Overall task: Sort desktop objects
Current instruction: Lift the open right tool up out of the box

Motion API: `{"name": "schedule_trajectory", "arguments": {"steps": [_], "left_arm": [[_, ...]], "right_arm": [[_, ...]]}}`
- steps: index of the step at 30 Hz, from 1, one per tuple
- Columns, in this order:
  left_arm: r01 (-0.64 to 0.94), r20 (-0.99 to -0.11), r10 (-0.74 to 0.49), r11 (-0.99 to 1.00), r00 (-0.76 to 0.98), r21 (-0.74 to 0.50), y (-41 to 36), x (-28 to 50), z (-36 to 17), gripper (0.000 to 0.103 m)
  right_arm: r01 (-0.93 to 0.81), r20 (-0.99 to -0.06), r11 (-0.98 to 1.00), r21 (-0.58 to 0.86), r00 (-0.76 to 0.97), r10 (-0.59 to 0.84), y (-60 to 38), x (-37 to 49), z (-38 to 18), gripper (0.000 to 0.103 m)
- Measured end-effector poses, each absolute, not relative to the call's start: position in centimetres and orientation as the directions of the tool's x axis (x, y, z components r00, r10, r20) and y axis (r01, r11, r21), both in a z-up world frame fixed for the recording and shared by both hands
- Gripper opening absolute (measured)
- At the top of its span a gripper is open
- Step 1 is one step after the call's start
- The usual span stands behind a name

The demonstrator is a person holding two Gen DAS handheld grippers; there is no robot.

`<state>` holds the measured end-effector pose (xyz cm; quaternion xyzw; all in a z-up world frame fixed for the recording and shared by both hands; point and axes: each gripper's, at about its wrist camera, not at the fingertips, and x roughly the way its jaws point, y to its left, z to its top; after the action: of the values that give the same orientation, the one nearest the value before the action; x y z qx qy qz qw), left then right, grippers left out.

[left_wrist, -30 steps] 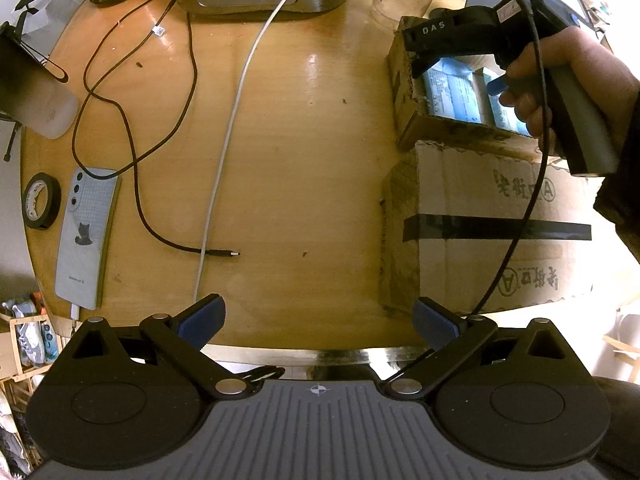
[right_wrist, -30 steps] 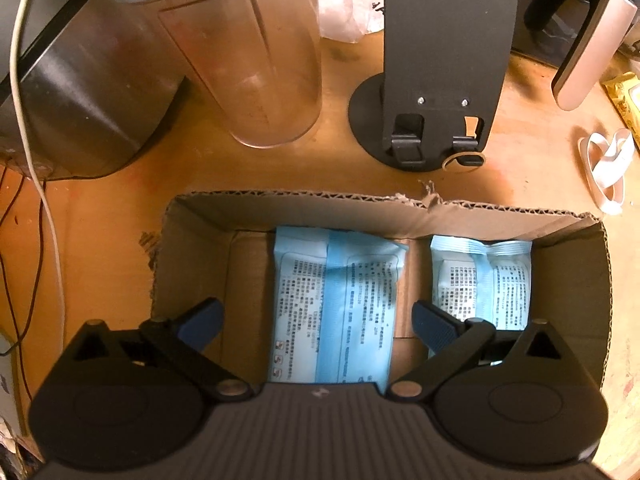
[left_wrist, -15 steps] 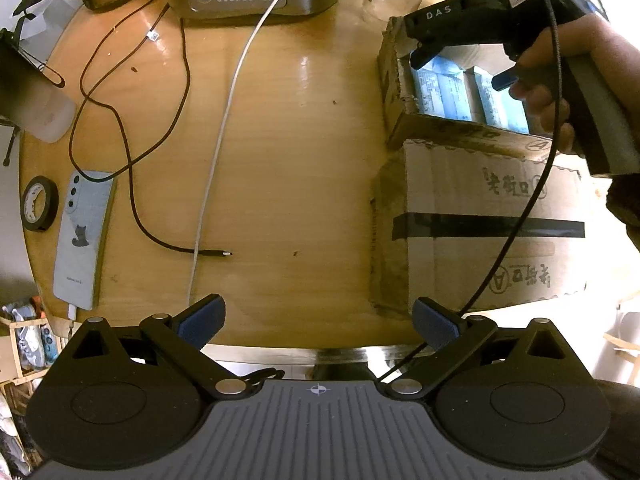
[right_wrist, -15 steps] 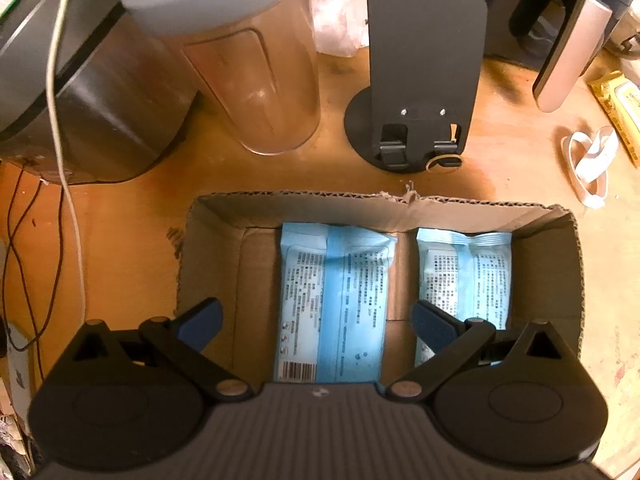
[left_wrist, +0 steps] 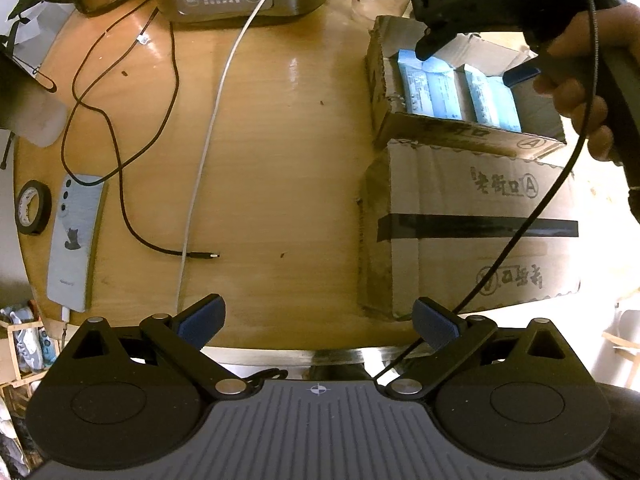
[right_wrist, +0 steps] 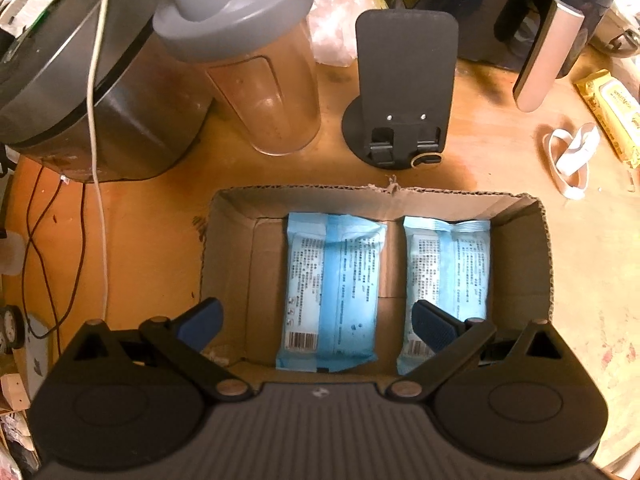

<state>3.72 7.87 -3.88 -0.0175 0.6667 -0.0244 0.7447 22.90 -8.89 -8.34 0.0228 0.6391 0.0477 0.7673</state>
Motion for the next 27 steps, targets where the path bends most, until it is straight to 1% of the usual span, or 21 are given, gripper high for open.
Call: {"name": "schedule_trajectory", "arguments": {"steps": [5,13,27], "left_arm": [[0.013,-0.992,-0.062,0.998,0.111,-0.061,7.6,3.9,-3.9,0.103],[0.017,-0.992,-0.062,0.998,0.113,-0.06,7.2,4.0,-3.8,0.103],[0.03,-0.992,-0.063,0.998,0.109,-0.06,6.0,4.1,-3.8,0.103]], "right_arm": [[-0.051,-0.977,0.994,0.093,0.188,0.101,-9.0,22.7,-7.4,0.103],[-0.041,-0.979,0.996,0.077,0.184,0.083,-10.0,23.0,-7.7,0.103],[0.007,-0.983,0.999,0.051,0.174,0.049,-14.9,22.7,-7.7,0.103]]}}
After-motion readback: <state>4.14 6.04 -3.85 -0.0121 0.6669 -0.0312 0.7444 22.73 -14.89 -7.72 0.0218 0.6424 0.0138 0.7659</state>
